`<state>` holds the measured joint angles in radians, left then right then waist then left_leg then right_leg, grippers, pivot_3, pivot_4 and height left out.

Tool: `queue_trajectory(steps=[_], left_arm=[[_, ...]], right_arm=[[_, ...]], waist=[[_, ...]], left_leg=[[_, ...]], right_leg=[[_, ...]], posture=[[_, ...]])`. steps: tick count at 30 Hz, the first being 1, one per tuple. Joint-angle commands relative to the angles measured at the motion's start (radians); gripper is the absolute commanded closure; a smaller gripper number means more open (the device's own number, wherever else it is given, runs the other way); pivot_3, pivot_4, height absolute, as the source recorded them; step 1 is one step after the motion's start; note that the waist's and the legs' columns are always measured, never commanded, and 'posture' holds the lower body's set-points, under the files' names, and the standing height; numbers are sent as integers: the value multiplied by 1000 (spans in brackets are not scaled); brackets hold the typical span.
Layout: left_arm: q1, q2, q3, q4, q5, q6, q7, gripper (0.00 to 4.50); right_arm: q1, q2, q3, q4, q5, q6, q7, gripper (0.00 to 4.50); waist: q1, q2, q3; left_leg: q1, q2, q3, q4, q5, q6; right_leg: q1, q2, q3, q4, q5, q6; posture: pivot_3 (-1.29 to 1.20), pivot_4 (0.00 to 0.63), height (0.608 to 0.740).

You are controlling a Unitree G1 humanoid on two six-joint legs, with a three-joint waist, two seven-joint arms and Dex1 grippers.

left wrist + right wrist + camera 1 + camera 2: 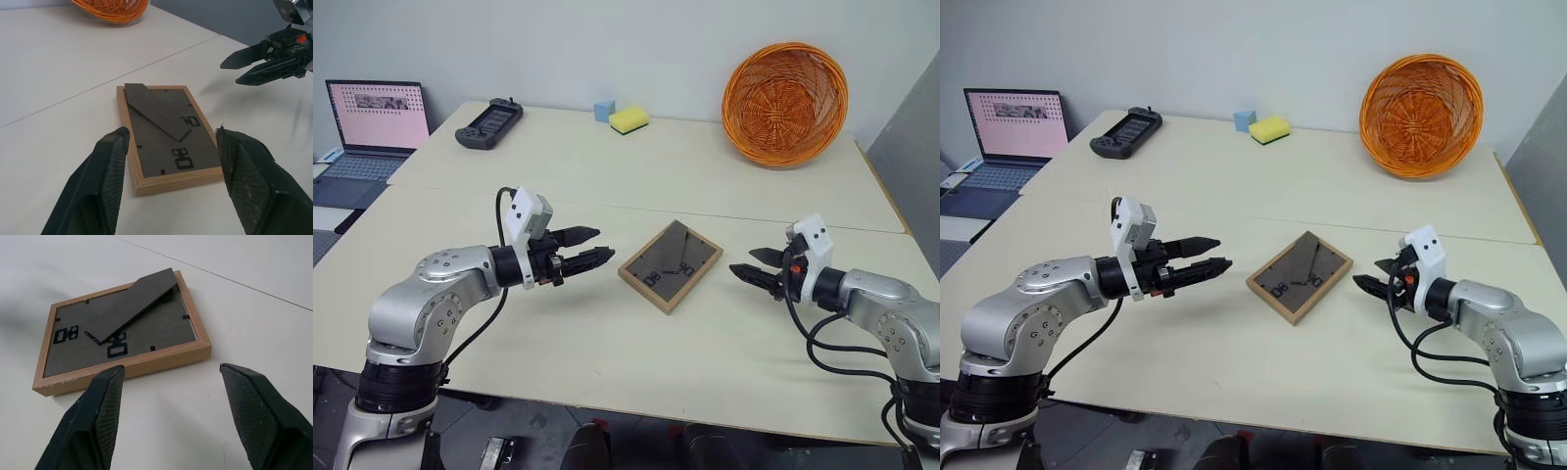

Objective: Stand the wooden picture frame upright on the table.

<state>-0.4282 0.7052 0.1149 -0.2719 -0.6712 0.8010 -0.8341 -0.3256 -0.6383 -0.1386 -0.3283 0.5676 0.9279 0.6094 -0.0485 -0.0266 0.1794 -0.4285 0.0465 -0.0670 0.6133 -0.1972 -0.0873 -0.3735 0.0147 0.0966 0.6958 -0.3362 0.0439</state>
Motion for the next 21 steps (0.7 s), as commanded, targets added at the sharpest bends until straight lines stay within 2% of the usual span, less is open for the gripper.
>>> queue_trajectory(steps=[1, 12, 17, 21], left_arm=[[-17, 1, 37, -39, -45, 5, -4, 2365], [-37, 43, 34, 28, -38, -19, -62, 4500], [-41, 53, -8, 76, 16, -48, -81, 4500], [-63, 68, -105, 175, 126, -105, -121, 4500]], right_arm=[[-20, 8, -31, -28, 31, -14, 4, 2138], [-11, 12, -26, -41, 51, -16, 18, 4482], [2, 13, 6, -36, 41, -21, 13, 4482], [9, -4, 74, -14, -12, -33, 15, 4482]], waist=[[0, 0, 0], [0, 0, 0], [0, 0, 0], [0, 0, 0]], left_leg=[[0, 0, 0, 0, 0, 0], [0, 0, 0, 0, 0, 0], [0, 0, 0, 0, 0, 0], [0, 0, 0, 0, 0, 0]], right_leg=[[0, 0, 0, 0, 0, 0], [0, 0, 0, 0, 0, 0], [0, 0, 0, 0, 0, 0], [0, 0, 0, 0, 0, 0]], posture=[[0, 150, 740], [0, 150, 740], [0, 150, 740], [0, 150, 740]])
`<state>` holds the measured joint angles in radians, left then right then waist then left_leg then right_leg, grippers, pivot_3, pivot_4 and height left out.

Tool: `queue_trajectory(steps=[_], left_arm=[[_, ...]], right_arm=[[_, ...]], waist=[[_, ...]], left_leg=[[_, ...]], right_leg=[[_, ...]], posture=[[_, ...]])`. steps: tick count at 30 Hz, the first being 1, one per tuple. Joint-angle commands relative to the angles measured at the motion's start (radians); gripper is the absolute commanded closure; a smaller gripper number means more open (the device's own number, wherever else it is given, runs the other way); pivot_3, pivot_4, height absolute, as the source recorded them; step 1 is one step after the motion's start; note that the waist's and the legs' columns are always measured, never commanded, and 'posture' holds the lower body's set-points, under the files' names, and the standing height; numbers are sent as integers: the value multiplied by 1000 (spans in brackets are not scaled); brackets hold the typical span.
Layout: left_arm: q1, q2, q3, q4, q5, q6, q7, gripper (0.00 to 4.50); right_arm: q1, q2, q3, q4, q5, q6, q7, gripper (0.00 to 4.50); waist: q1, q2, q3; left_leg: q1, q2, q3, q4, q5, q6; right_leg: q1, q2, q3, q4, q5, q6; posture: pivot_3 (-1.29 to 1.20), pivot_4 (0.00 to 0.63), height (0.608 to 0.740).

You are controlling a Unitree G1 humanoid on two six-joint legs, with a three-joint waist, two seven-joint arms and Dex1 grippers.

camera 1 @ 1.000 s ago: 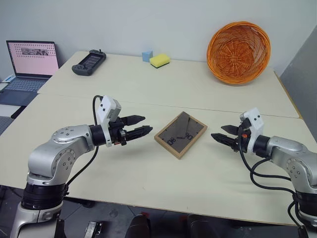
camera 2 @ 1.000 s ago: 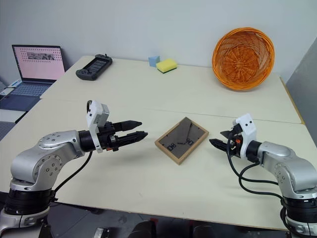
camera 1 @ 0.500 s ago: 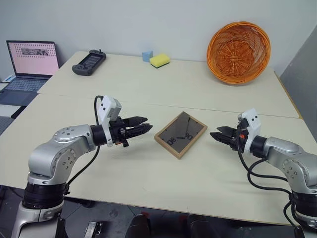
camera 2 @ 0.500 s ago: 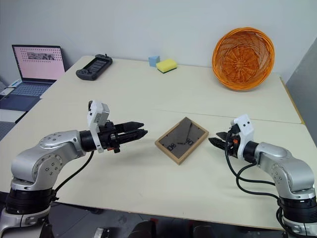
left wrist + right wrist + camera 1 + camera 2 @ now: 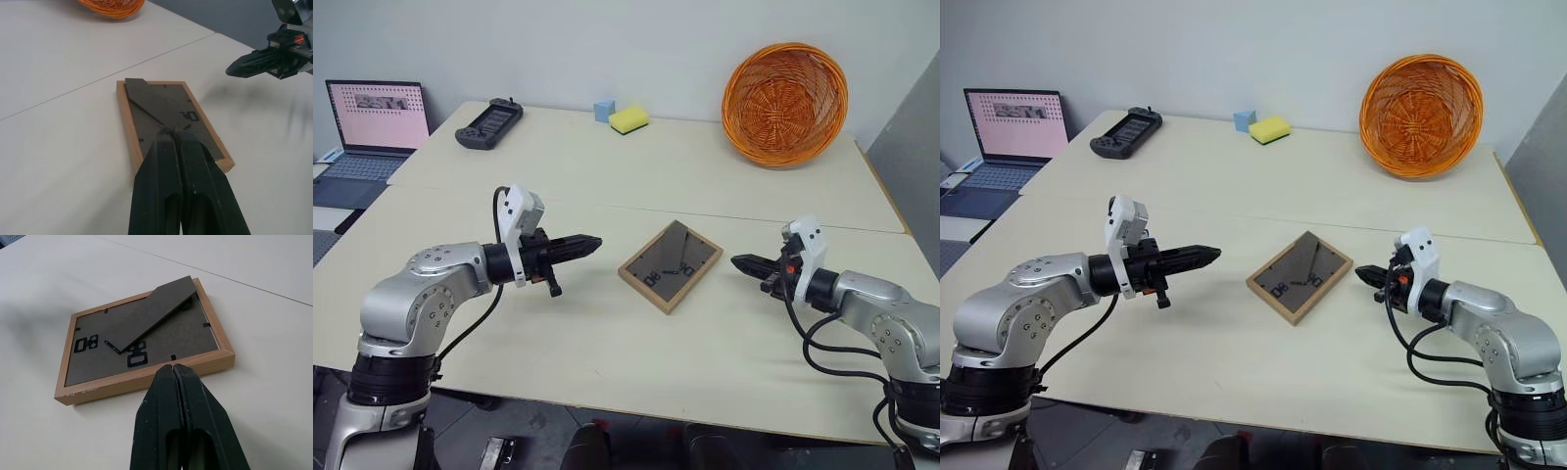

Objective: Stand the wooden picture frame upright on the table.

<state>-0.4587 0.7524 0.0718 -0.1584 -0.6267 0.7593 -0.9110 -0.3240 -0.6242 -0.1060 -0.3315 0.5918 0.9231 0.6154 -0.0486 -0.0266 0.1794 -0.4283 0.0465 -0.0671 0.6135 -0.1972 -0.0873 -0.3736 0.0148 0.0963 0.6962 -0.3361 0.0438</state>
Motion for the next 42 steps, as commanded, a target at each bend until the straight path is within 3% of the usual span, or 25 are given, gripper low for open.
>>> queue_trajectory(steps=[1, 9, 19, 42], left_arm=[[-42, 21, -89, 94, 116, -92, -55, 4500], [-205, -78, -257, 419, 326, -327, -146, 4500], [-378, -235, -296, 788, 456, -529, -197, 4500], [-380, -276, -260, 746, 460, -522, -224, 4500]], right_arm=[[8, -22, 56, -5, -47, -34, 15, 4482], [-48, 15, 144, 54, -113, -77, 14, 4482], [-101, 80, 171, 103, -186, -113, -41, 4482], [-189, 149, 195, 339, -306, -246, -25, 4482]], waist=[[0, 0, 0], [3, 0, 0], [-1, 0, 0], [-6, 0, 0]], left_leg=[[0, 0, 0, 0, 0, 0], [0, 0, 0, 1, 0, 0], [-2, 0, 0, 3, 0, 0], [-3, -1, -1, 10, 0, 0]], right_leg=[[0, 0, 0, 0, 0, 0], [0, 0, 0, 1, 0, 0], [-2, 0, -1, 2, 0, 0], [-1, 0, -1, 6, 0, 0]], posture=[[0, 150, 740], [0, 150, 740], [0, 150, 740], [0, 150, 740]])
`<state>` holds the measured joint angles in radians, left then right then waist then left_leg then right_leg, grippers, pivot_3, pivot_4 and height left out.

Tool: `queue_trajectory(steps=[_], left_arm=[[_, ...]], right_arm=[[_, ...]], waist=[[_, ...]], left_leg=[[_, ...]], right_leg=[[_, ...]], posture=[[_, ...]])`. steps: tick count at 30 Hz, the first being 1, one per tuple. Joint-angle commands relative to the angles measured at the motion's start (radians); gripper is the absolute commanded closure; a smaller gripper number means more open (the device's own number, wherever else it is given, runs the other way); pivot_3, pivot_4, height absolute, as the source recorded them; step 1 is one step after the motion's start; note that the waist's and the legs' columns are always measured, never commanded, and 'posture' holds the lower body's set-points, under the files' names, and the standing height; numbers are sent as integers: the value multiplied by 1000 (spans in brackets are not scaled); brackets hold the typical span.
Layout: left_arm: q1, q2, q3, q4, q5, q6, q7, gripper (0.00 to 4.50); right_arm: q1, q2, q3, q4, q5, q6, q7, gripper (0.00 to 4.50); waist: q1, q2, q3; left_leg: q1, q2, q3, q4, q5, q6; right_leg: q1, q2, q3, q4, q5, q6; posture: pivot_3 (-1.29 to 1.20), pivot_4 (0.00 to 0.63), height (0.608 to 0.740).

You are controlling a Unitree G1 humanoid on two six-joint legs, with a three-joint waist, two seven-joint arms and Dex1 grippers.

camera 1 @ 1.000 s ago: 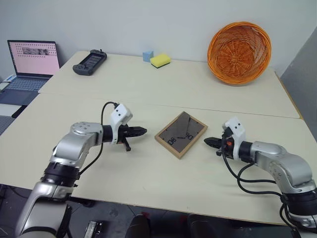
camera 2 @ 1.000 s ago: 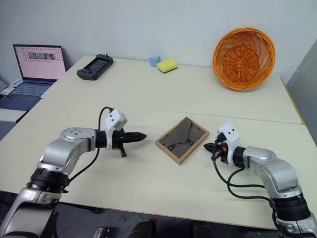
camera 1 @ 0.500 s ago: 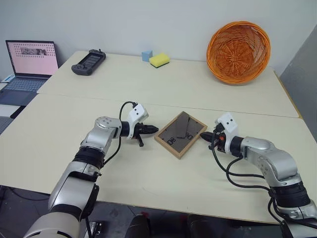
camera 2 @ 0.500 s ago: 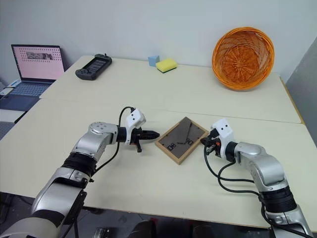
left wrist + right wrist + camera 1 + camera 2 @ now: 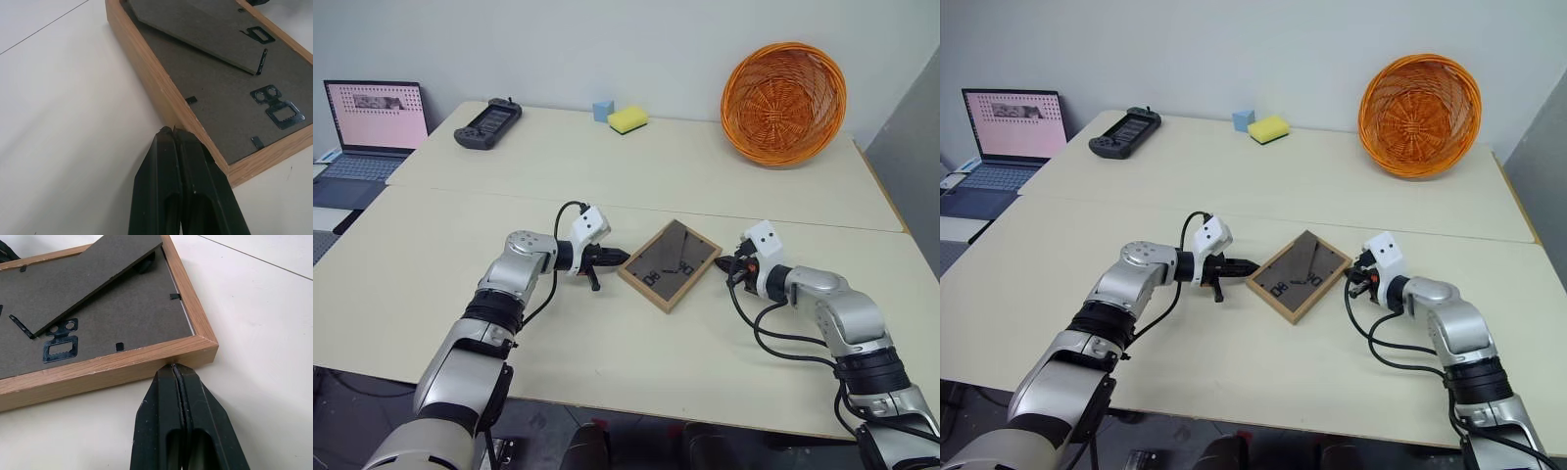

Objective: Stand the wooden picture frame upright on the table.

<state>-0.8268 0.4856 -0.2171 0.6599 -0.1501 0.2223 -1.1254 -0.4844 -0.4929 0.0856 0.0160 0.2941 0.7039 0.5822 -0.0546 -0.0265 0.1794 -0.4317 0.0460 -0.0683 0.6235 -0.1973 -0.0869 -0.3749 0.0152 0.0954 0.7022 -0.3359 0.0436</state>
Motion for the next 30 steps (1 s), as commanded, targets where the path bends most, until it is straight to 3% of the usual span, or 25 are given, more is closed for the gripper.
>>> queue_trajectory(steps=[1, 13, 23, 30], left_arm=[[-12, -12, 31, -79, -18, 20, -10, 4500], [98, 8, 36, -377, -79, 223, -45, 4500], [18, 40, 98, -171, -14, 114, 80, 4500], [53, 9, 58, -218, -1, 135, 65, 4500]], right_arm=[[-31, 21, 4, -7, -11, -28, 10, 4482], [-66, 47, 5, 38, -32, -50, 19, 4482], [-52, 39, -4, 35, -36, -52, 41, 4482], [-57, 50, -1, 32, -37, -49, 35, 4482]], waist=[[-1, 0, 0], [-7, 0, 0], [-6, 0, 0], [-4, 0, 0]], left_leg=[[0, 0, 0, 0, 0, 0], [0, 0, 0, 1, 0, 0], [0, 0, -1, 3, 0, 0], [0, -1, -1, 3, 0, 0]], right_leg=[[0, 0, 0, 0, 0, 0], [-1, 0, 0, 4, 0, 0], [-1, 0, 0, 6, 0, 0], [-1, 0, 0, 7, 0, 0]], posture=[[0, 150, 740], [0, 150, 740], [0, 150, 740], [0, 150, 740]])
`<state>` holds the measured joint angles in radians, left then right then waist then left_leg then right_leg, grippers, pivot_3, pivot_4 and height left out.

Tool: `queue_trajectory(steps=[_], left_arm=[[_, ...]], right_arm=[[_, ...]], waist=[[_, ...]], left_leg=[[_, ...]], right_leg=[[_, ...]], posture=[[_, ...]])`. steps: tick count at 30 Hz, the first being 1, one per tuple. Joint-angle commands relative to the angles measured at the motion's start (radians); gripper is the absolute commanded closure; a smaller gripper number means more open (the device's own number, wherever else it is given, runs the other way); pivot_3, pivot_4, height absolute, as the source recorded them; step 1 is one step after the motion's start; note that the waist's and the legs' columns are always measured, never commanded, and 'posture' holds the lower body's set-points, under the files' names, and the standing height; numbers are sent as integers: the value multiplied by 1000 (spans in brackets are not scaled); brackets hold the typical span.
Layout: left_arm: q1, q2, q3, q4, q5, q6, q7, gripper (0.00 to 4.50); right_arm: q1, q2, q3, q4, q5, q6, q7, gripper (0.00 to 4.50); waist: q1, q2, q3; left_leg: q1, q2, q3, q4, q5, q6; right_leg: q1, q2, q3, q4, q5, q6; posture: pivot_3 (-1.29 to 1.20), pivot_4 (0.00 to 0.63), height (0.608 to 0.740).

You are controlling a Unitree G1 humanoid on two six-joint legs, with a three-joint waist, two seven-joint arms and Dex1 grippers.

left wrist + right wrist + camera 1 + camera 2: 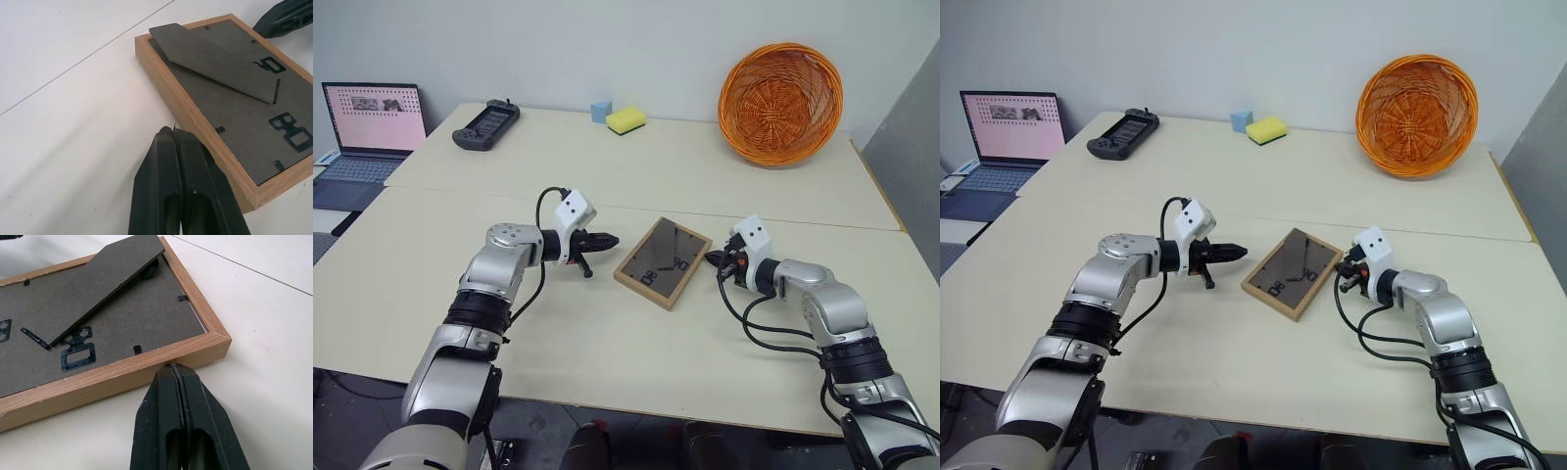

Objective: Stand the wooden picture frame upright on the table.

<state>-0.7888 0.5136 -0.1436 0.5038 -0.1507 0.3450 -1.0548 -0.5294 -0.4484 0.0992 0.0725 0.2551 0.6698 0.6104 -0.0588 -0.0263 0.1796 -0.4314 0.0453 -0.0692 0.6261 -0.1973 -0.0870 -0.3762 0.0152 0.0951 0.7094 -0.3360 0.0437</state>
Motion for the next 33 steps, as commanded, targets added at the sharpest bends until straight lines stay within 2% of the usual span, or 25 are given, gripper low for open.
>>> queue_trajectory(steps=[1, 9, 15, 33], left_arm=[[23, -26, -20, -77, -3, 27, -5, 4500], [60, -47, -15, -133, 7, 87, 50, 4500], [49, -25, 11, -123, 12, 81, 98, 4500], [157, -43, -61, -281, 27, 175, 102, 4500]], right_arm=[[-13, 7, -14, -25, 2, -15, 6, 4482], [-16, 5, -17, -27, 2, -12, 9, 4482], [-19, 5, -15, -19, 1, -15, 14, 4482], [-54, 20, 1, -3, -8, -21, 19, 4482]], waist=[[-1, 0, 0], [-2, 0, 0], [-2, 0, 0], [-1, 0, 0]], left_leg=[[0, 0, 0, 0, 0, 0], [0, 0, 0, 0, 0, 0], [0, 0, 0, 0, 0, 0], [0, 0, 0, 0, 0, 0]], right_leg=[[0, 0, 0, 0, 0, 0], [-1, 0, 0, 2, 0, 0], [-1, 0, 0, 2, 0, 0], [-1, 0, 0, 2, 0, 0]], posture=[[0, 150, 740], [0, 150, 740], [0, 150, 740], [0, 150, 740]])
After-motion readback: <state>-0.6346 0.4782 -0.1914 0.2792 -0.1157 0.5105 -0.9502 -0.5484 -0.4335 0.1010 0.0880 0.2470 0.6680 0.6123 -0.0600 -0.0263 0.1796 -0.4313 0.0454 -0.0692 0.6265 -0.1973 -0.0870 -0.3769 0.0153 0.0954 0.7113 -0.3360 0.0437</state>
